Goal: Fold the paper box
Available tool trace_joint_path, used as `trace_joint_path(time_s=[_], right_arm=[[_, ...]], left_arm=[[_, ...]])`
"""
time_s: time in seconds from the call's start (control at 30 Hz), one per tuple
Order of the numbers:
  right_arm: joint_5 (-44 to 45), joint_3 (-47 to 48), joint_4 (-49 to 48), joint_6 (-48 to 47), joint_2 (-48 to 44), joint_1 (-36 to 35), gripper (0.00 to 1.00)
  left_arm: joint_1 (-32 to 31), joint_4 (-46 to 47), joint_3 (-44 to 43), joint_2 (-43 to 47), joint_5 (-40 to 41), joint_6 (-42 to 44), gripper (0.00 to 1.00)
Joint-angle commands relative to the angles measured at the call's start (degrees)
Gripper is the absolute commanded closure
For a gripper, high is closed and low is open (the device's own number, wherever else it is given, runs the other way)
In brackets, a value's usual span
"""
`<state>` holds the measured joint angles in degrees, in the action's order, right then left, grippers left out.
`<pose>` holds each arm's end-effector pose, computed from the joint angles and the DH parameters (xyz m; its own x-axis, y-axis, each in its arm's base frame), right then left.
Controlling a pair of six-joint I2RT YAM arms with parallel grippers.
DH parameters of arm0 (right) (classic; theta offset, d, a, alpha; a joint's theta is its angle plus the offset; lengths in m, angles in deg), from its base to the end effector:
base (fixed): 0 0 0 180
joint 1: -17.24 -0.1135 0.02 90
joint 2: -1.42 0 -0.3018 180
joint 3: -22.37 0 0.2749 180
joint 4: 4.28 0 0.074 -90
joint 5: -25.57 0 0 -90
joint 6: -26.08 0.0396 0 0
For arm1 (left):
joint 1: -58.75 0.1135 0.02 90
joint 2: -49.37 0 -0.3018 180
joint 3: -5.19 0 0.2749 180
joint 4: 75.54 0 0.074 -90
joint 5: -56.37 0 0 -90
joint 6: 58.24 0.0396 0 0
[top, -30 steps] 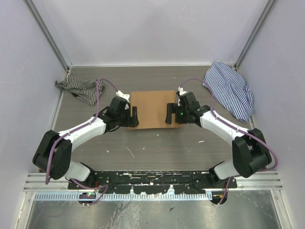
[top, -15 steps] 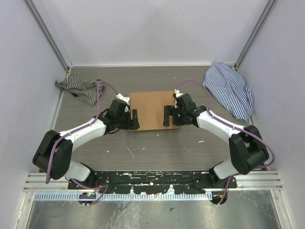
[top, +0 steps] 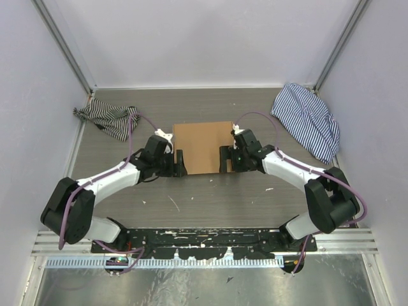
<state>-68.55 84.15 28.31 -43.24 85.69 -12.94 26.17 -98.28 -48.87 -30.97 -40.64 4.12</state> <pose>0.2655 0.1577 0.2156 -0.8528 -0.0885 -0.5147 -0.2521 0.9329 0.2573 0.2419 -0.1603 0.2038 -0.8428 -0.0079 -0.5382 0.2381 0.8913 -0.3859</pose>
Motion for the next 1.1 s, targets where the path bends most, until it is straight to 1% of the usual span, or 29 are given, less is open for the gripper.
trace_joint_path(time_s=[0.0,0.3,0.6,0.73,1.07], right_arm=[[-0.64,-0.36,-2.59,-0.13,-1.37,-0.91,0.0],[-2.16,1.33,-0.55,0.7,-4.56,-1.73,0.0],[-3.6,3.18,2.66,1.28,-7.12,-2.08,0.05],[-2.6,3.87,3.9,1.16,-7.6,-2.06,0.06],[-0.6,3.82,4.45,0.37,-7.54,-2.08,0.07]], left_arm=[[-0.17,1.52,0.75,2.47,-2.97,-0.99,0.24],[-0.16,-0.32,-0.56,4.15,-5.38,-2.28,0.26],[-0.13,-4.19,-1.88,6.29,-5.59,-3.05,0.27],[-0.2,-5.6,-2.48,7.13,-5.59,-3.15,0.27],[-0.13,-3.71,-2.32,7.12,-8.46,-5.2,0.28]])
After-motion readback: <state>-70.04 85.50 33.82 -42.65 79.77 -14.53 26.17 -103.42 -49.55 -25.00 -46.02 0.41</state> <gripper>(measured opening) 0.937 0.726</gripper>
